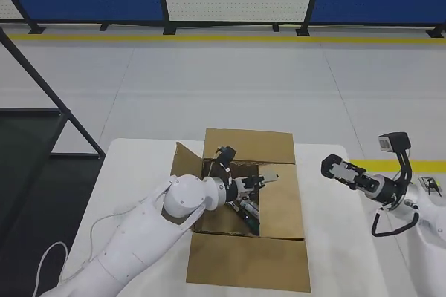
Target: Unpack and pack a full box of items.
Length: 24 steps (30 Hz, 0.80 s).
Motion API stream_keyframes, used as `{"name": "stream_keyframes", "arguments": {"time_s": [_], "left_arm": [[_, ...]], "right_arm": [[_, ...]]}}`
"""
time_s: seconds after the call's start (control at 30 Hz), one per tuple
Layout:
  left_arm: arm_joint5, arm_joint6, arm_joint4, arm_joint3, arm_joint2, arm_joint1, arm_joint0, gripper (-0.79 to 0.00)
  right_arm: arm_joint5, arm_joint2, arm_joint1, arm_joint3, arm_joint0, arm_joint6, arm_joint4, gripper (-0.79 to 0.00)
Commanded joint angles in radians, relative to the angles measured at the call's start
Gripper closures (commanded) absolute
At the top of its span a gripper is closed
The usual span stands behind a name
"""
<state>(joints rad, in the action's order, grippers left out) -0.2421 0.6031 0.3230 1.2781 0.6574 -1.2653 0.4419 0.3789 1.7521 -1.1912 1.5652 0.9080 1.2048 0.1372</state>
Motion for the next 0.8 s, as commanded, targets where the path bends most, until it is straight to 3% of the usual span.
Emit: {"name": "stream_keyframes", "arguments": {"time_s": [0.0,0.5,0.77], "left_arm": [[-0.001,0.001,-0.007,-0.007,0.001,-0.003,0.005,-0.785],[0.086,-0.085,0.012,-0.099,-0.015,-0.061,0.032,-0.785],[0.160,-0.078,0.075,-0.112,0.032,-0.079,0.043,-0.785]], "right_arm": [[0.001,-0.007,0.004,-0.004,-0.003,-0.004,0.001,-0.785],[0.018,-0.017,0.034,0.001,0.010,-0.037,0.040,-0.785],[0.011,-0.020,0.050,0.020,0.025,-0.045,0.043,-0.785]]}}
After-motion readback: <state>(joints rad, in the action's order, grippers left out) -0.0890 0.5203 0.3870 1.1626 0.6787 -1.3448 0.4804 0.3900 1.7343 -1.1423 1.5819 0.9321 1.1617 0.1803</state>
